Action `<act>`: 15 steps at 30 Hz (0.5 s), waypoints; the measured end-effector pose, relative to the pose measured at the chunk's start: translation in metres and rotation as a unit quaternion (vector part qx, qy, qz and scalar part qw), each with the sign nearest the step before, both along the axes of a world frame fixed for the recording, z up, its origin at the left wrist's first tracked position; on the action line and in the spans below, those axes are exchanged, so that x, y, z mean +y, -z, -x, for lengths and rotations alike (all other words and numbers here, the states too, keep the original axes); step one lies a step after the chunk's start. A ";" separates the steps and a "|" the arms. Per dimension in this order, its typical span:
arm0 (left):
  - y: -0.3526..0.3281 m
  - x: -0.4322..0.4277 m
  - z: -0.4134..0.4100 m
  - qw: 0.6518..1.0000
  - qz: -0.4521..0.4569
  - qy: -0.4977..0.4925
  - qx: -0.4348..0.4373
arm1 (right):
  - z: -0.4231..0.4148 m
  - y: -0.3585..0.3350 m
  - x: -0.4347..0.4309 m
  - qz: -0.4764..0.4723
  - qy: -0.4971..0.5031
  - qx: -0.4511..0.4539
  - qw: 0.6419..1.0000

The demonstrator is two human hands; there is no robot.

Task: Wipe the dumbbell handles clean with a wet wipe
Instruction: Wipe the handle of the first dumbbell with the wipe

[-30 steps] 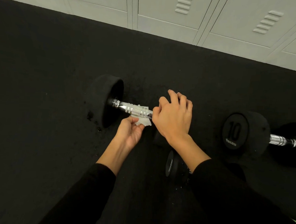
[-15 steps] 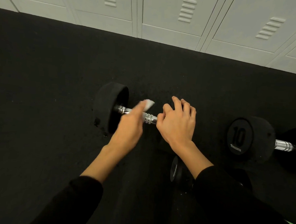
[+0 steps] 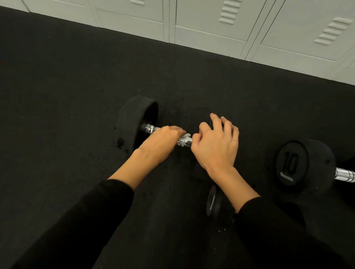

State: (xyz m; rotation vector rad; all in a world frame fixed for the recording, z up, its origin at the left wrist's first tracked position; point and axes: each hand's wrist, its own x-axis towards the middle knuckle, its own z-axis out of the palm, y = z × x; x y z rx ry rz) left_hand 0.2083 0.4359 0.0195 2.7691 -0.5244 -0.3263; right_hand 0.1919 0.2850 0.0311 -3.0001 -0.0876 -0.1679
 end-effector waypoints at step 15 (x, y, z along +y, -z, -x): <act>0.003 -0.007 -0.027 0.995 -0.033 0.008 0.091 | 0.002 -0.001 -0.001 0.004 -0.003 0.010 1.000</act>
